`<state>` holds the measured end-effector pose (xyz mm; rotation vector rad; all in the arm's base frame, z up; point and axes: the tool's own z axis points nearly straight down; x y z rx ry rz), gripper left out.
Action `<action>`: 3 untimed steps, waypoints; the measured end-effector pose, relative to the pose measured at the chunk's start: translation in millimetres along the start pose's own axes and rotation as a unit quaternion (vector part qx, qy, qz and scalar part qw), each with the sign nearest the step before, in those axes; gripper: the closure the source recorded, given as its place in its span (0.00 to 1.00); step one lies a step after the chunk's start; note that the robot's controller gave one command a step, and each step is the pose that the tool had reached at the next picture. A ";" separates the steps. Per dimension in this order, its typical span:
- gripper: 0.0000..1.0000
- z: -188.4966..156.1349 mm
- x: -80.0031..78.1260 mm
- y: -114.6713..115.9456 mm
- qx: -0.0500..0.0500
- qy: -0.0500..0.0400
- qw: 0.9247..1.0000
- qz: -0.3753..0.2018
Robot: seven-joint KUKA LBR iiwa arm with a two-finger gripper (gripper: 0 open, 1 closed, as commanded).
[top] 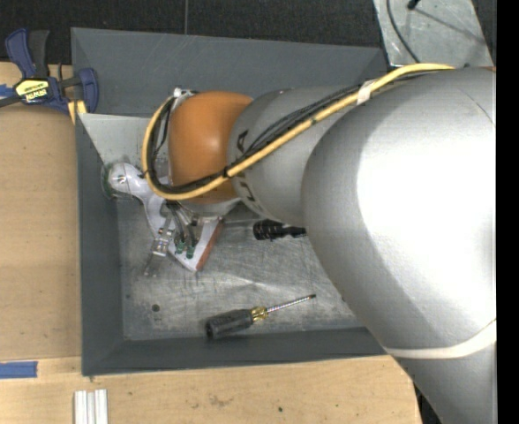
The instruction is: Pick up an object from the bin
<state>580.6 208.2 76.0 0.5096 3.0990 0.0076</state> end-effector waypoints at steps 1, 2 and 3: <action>1.00 -2.2 -2.0 0.0 -0.001 -0.002 1.000 0.001; 0.00 0.1 0.0 -0.1 0.000 0.000 1.000 0.000; 1.00 -2.0 -2.1 -0.2 -0.001 -0.003 1.000 0.001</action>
Offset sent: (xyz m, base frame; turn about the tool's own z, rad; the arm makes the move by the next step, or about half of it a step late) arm 0.0000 0.0000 0.0000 0.0000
